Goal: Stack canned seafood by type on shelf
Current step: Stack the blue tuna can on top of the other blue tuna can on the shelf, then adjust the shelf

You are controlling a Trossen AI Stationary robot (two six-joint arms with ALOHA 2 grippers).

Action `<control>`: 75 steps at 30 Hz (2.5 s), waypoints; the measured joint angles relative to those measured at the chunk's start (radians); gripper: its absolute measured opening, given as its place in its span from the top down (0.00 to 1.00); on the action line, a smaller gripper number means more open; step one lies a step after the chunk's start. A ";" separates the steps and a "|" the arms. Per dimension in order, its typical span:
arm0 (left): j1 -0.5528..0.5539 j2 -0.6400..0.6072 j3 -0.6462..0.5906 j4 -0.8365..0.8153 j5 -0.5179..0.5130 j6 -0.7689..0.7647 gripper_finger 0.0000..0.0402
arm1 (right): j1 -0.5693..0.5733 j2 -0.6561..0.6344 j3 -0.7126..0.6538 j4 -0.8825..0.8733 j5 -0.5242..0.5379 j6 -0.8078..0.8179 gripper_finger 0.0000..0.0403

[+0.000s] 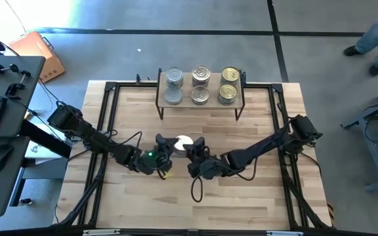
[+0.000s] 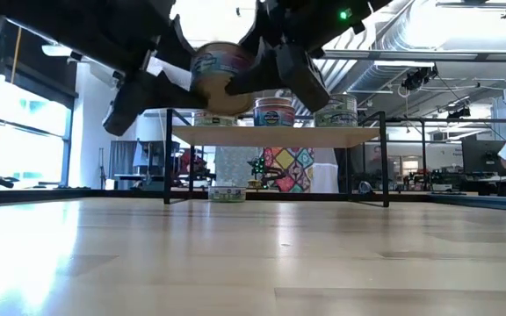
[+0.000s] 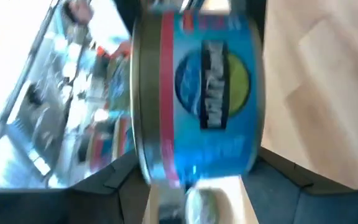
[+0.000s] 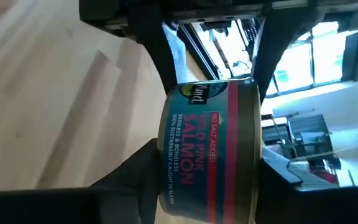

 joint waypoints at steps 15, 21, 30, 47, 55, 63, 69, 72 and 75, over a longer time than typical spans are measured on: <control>0.001 -0.001 -0.051 -0.318 -0.321 -0.605 0.49 | -0.133 -0.291 0.001 -0.106 0.198 -0.066 0.59; -0.020 -0.001 -0.095 -0.314 -0.320 -0.793 0.52 | -0.340 -0.311 0.049 -0.253 0.037 -0.103 0.59; -0.032 -0.001 -0.141 -0.315 -0.315 -0.928 0.56 | -0.496 -0.201 0.207 -0.519 -0.113 0.007 0.59; -0.046 -0.001 -0.142 -0.313 -0.314 -0.924 0.58 | -0.486 -0.144 0.244 -0.603 -0.099 0.062 0.29; -0.046 -0.001 -0.142 -0.313 -0.313 -0.924 0.58 | -0.480 -0.145 0.244 -0.640 -0.084 0.082 0.24; -0.046 -0.001 -0.142 -0.313 -0.312 -0.924 0.58 | -0.473 -0.150 0.264 -0.685 -0.085 0.121 0.24; -0.053 -0.001 -0.142 -0.313 -0.306 -0.933 0.58 | -0.396 -0.152 0.358 -0.787 -0.155 0.253 0.23; -0.068 -0.001 -0.142 -0.313 -0.305 -0.952 0.58 | -0.342 -0.153 0.364 -0.796 -0.320 0.342 0.23; -0.096 -0.001 -0.141 -0.315 -0.305 -0.971 0.58 | -0.286 -0.152 0.300 -0.754 -0.455 0.424 0.24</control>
